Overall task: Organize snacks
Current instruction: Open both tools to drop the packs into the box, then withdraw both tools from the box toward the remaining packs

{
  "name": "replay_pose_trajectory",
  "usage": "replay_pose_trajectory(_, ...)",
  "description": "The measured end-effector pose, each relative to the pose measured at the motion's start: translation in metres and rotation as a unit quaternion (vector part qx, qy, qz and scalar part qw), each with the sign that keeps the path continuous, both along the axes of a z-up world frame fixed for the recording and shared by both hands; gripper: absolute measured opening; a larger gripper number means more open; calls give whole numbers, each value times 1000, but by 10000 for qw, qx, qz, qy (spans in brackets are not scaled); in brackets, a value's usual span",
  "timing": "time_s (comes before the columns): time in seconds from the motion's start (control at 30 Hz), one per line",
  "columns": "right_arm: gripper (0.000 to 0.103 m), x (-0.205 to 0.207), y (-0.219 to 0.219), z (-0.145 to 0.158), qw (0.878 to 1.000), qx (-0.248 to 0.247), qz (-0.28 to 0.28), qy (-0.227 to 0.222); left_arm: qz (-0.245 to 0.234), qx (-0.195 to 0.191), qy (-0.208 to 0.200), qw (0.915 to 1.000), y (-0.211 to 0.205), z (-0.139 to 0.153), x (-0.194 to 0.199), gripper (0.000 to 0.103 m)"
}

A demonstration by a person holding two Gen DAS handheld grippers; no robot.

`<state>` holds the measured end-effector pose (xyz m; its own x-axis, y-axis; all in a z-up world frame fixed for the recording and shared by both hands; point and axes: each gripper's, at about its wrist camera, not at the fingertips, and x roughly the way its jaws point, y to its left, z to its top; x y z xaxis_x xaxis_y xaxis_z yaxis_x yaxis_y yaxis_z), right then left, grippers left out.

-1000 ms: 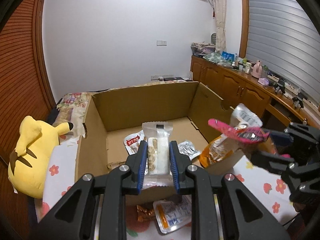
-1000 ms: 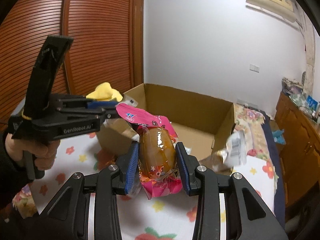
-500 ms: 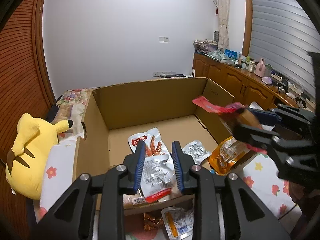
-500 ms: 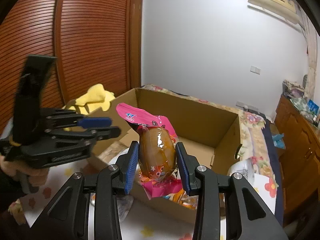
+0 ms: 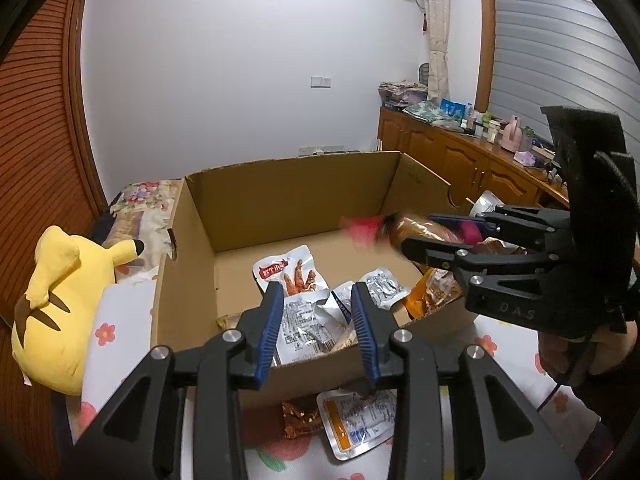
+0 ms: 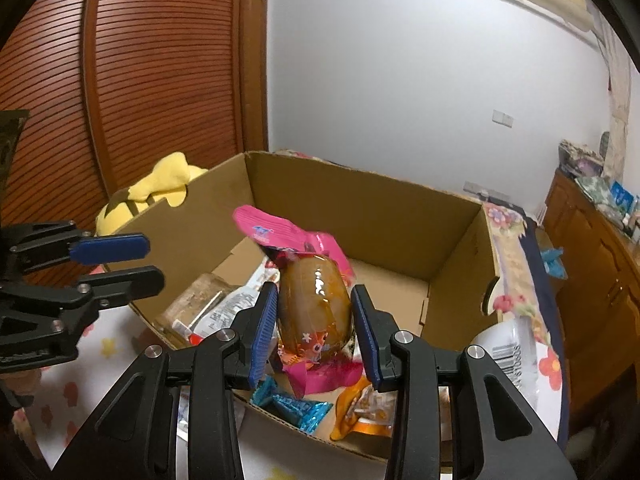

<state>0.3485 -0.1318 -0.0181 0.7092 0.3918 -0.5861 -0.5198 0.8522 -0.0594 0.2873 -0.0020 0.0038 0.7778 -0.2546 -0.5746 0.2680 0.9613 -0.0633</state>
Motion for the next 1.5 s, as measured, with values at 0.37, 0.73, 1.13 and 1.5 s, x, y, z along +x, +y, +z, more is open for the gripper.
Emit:
replay_pose_trajectory(0.37, 28, -9, 1, 3, 10000, 23, 33, -65, 44, 3, -1, 10000, 5, -3, -10, 35)
replay_pose_trajectory(0.73, 33, -62, 0, 21, 9996, 145, 92, -220, 166, 48, -42, 9998, 17, -5, -56, 37)
replay_pose_trajectory(1.13, 43, -118, 2, 7, 9998, 140, 69, -78, 227, 202, 175, 9994, 28, -35, -99, 39)
replay_pose_trajectory(1.5, 76, -134, 11, -27, 9995, 218, 7, 240, 314, 375, 495, 9976, 40, -75, -120, 41)
